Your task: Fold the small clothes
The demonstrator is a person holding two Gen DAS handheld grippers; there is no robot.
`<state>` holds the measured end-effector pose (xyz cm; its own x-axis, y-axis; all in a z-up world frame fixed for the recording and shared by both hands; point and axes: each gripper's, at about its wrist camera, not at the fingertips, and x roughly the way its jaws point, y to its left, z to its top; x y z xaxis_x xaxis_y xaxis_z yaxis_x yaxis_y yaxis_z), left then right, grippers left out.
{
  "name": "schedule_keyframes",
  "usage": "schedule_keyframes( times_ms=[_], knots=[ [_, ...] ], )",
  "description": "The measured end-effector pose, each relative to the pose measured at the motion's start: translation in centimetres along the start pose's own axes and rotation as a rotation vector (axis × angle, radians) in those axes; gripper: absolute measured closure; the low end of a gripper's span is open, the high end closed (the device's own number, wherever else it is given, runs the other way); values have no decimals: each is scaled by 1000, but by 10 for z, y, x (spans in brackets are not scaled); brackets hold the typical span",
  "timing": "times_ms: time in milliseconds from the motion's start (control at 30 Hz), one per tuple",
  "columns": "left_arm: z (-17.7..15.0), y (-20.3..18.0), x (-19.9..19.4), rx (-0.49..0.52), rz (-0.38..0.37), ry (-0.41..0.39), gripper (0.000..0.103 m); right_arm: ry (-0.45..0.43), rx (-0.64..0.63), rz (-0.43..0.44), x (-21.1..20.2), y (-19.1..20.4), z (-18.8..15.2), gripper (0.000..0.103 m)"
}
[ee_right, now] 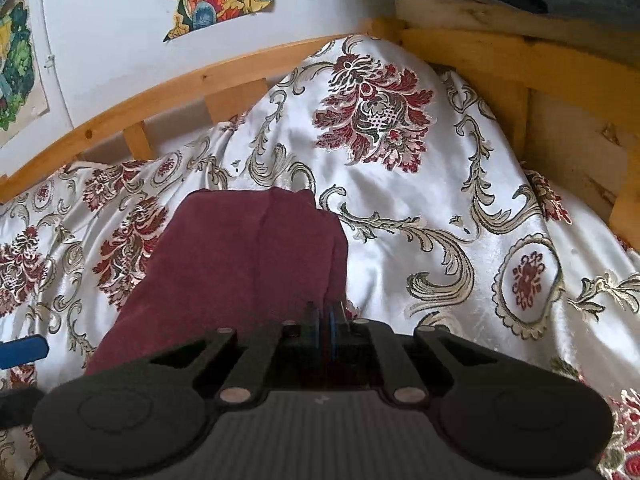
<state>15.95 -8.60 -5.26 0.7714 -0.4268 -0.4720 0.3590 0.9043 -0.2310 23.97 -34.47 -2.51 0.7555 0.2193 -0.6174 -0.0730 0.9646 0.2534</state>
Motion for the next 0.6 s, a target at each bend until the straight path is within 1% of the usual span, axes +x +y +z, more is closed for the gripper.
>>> schedule_keyframes(
  times_ms=[67, 100, 133, 167, 200, 233, 333, 400, 433, 467, 533, 600],
  knots=[
    [1, 6, 0, -10, 50, 15, 9, 8, -17, 11, -3, 1, -1, 92],
    [3, 9, 0, -12, 72, 20, 7, 13, -26, 12, -4, 2, -1, 87],
    [5, 12, -2, -23, 102, 25, 4, 16, -30, 12, -6, 4, -1, 75],
    [7, 16, -4, -39, 126, 30, 3, 20, -22, 12, -8, 5, -2, 66],
    [8, 22, -6, -56, 136, 31, 1, 27, 2, 17, -11, 5, -3, 51],
    [8, 26, -10, -76, 143, 32, 1, 32, 23, 25, -13, 5, -4, 44],
    [5, 39, -16, -133, 148, 36, 1, 36, 68, 38, -19, 4, -6, 38],
    [2, 45, -14, -157, 157, 45, 1, 14, 87, 15, -24, 6, -7, 35],
    [1, 47, -13, -168, 164, 50, 1, 5, 97, 14, -27, 6, -7, 31],
    [0, 48, -11, -178, 169, 56, 1, -8, 116, 15, -31, 5, -9, 29],
    [-2, 48, -7, -175, 153, 60, 1, -21, 154, 16, -38, 1, -13, 23],
    [-5, 45, -3, -150, 145, 62, 1, -12, 176, 26, -41, -2, -18, 19]
  ],
)
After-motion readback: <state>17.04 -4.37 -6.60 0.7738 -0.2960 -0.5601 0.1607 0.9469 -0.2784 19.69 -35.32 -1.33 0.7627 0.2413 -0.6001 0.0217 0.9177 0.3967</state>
